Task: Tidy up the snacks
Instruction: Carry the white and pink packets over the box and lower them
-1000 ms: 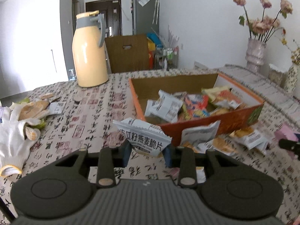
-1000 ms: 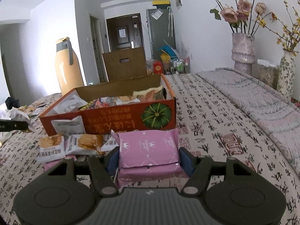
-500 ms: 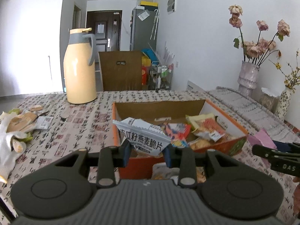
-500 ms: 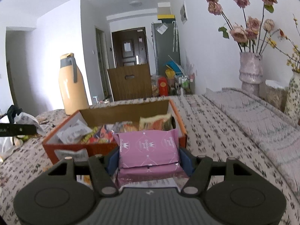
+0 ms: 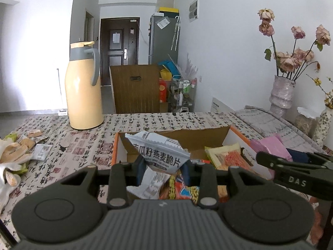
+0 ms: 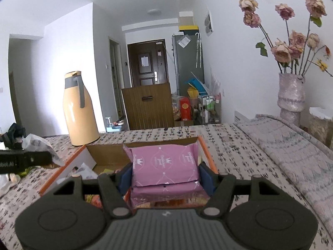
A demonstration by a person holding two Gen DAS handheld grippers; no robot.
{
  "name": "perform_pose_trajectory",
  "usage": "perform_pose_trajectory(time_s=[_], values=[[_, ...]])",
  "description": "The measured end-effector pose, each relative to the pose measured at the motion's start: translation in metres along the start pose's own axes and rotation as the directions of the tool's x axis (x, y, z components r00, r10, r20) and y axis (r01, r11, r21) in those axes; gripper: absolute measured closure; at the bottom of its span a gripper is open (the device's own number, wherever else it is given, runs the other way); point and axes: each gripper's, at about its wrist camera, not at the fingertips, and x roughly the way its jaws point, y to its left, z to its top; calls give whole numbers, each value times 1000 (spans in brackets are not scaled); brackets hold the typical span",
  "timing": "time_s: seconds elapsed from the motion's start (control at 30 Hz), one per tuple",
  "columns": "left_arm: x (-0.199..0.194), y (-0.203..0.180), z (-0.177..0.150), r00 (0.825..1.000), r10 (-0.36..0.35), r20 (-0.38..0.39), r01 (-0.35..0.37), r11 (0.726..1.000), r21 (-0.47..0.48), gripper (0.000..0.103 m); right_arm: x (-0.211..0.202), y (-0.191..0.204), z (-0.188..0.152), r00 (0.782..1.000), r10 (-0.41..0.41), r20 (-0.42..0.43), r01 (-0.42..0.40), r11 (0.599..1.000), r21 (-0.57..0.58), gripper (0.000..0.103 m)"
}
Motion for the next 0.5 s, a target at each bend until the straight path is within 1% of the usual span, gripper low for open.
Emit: perform_pose_trajectory(time_s=[0.27,0.37,0.5], values=[[44,-7,10,998,42,-41,-43,999,-29,67,47,4,12,1000,-10,-25,9,1000,-17,37],[61,-8,7,996,60,-59,-62,998,-32,67,66,4,6,999,-20,-34,20,1000,-10,38],[76,-4,-3,994,75,-81,-78,996,-41,68,79,4,-7,999,-11,-36,10,1000,-13,37]])
